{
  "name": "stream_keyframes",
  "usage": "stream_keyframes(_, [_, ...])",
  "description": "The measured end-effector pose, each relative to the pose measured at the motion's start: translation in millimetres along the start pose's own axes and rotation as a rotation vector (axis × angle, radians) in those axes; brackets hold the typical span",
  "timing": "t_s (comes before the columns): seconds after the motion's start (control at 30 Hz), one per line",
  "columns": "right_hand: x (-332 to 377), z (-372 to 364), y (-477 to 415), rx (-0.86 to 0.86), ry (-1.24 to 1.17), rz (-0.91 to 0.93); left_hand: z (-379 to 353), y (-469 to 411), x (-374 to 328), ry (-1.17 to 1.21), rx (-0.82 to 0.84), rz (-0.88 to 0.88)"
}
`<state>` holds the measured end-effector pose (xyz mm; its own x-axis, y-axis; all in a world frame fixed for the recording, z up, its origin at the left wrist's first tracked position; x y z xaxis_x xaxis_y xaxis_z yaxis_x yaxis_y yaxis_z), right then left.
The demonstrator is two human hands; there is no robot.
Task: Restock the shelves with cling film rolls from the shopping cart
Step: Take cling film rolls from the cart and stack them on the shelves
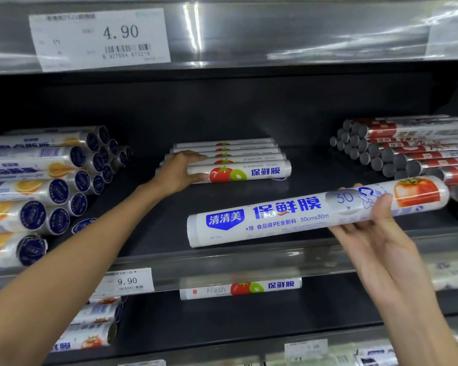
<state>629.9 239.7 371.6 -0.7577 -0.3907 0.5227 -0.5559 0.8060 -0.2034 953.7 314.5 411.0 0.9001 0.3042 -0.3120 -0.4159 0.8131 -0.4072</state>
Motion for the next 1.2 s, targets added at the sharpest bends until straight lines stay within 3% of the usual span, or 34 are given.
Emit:
stream_keyframes(0.23, [-21.1,-11.3,-11.9,0.026,0.077,-0.02,90.8,100.5,-18.4,0.052,-0.297,0.03])
stream_keyframes(0.4, [-25.8,-15.1,-26.0,0.007,0.133,-0.037,61.5,194.8,-10.3,-0.218,-0.302,0.055])
stream_keyframes(0.6, [-13.5,-15.1,-48.7,-0.043,0.369,-0.108,39.3,207.2,-35.0,-0.601,-0.535,-0.259])
stream_keyframes(0.83, [-46.8,-36.5,-86.3,-0.061,0.38,-0.184,38.2,212.1,-34.6,-0.647,-0.649,-0.309])
stream_keyframes(0.97, [-41.2,-18.7,-97.1,-0.13,0.268,-0.264,38.3,213.0,-34.6,-0.65,-0.659,-0.299])
stream_keyframes(1.07, [-25.4,-1.5,-100.9,-0.151,0.504,-0.271,38.5,211.7,-33.6,-0.656,-0.658,-0.286])
stream_keyframes(1.2, [-8.5,-0.5,-112.1,0.003,0.874,-0.292,37.5,210.8,-32.5,-0.662,-0.647,-0.28])
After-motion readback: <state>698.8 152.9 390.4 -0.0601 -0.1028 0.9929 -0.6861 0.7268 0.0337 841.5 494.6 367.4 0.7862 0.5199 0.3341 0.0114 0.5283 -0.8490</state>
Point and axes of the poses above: each hand's wrist, its own y-axis away from the middle knuckle, its own z-axis out of the back of the hand, x = y × z, the point moved 9 cm from there along -y, towards the middle knuckle, and after that the axes turned 3 degrees about -y, right-handed, at the moved point
